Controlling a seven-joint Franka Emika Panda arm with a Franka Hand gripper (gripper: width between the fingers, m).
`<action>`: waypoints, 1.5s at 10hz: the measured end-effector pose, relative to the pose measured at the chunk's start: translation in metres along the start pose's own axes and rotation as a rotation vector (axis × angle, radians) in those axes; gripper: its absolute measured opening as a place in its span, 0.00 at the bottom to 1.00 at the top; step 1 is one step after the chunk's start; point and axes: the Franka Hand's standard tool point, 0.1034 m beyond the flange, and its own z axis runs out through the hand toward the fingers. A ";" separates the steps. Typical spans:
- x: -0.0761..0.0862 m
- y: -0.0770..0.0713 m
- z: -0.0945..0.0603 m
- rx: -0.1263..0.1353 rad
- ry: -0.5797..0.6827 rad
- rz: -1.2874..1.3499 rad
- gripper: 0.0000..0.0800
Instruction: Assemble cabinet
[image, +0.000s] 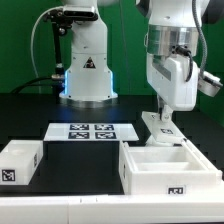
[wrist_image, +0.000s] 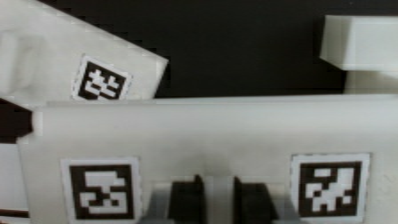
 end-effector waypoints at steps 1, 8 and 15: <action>0.000 -0.001 0.000 0.000 0.001 -0.003 0.08; 0.005 0.000 0.004 -0.023 -0.003 -0.051 0.08; 0.008 -0.007 -0.006 -0.004 -0.015 -0.060 0.08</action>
Offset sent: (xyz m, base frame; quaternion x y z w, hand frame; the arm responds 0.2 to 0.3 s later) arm 0.0209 -0.0028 0.0063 -0.0052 -0.0036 -0.0107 0.9999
